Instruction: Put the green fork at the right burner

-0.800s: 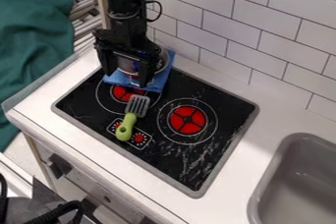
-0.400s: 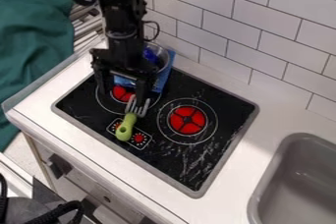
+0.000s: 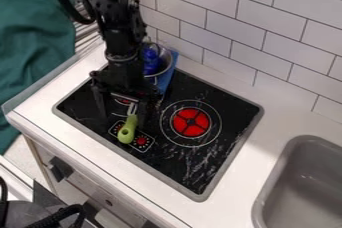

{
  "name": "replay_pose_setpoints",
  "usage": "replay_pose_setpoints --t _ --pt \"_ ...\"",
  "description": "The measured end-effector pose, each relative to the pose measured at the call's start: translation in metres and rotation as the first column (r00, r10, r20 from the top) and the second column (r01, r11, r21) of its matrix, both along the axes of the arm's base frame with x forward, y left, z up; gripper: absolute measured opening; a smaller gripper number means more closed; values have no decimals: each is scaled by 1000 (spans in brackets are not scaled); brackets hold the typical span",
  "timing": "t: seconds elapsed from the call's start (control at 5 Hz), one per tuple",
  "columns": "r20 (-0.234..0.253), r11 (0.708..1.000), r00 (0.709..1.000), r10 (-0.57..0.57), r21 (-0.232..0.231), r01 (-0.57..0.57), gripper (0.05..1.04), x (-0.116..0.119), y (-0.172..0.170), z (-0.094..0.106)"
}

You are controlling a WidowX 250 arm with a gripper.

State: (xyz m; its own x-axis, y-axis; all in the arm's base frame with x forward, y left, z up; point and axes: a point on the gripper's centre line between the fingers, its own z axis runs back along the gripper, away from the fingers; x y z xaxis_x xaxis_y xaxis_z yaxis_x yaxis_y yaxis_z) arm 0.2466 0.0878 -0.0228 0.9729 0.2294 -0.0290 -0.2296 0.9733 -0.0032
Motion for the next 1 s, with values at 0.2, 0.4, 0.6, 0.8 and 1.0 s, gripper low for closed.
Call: replay_pose_setpoints --t 0.2,0.4,0.6,0.8,1.0 --pt "-23 1000 1000 18 -14 -18 1010 -2 -3 -20" --pt "-3 1000 1000 25 -10 -25 957 2 -1 -24" --pt "26 999 999 41 -4 -41 682 6 3 -24" --pt "47 998 997 63 -29 -62 388 1 7 -24" --pt "42 999 999 32 -6 -32 280 -2 6 -22"
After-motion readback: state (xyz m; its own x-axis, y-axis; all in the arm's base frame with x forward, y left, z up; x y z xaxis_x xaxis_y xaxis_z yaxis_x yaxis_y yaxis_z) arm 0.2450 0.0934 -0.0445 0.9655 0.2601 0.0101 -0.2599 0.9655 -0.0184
